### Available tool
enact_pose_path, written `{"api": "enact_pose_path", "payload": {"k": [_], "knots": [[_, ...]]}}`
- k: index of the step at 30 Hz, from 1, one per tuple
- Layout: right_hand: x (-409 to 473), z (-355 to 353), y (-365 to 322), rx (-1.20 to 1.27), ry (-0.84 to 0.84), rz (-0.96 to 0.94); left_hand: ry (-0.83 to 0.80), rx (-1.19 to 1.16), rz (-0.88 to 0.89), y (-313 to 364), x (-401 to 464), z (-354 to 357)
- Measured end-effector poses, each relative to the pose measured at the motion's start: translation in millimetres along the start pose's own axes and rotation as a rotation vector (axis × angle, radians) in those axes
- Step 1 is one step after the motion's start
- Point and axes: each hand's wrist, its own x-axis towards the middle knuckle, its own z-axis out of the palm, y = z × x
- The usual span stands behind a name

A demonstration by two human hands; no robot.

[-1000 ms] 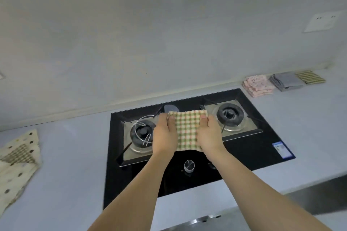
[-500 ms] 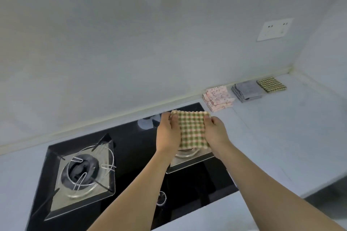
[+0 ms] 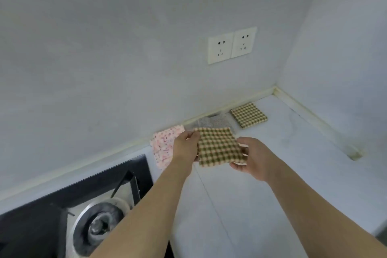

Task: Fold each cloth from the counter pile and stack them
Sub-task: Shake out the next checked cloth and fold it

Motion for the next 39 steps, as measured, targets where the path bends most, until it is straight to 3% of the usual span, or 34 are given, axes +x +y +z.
{"api": "enact_pose_path", "payload": {"k": [5,14,20,24,31,39], "knots": [[71.8,-52.3,-57.8,0.046,0.156,-0.085,-0.05,0.03,-0.07,22.6,60.5,91.6],[197.3,-94.3,-110.3,-0.215,0.317,-0.314,-0.009,0.126,-0.093,41.7,160.7,182.2],[235.9,-122.9,-101.2,-0.541,0.371,-0.176,0.017,0.235,-0.214,28.8,189.0,208.7],[214.4,-131.7,-83.5,-0.617,0.397,-0.169,0.047,0.37,0.053,17.8,168.1,207.2],[135.3,-92.7,-57.0,-0.759,0.445,-0.581,-0.032,0.772,0.525,-3.0,91.6,160.2],[45.5,-26.2,-13.2,-0.962,0.351,-0.762,0.083,1.003,0.703,-8.9,20.1,57.9]]}}
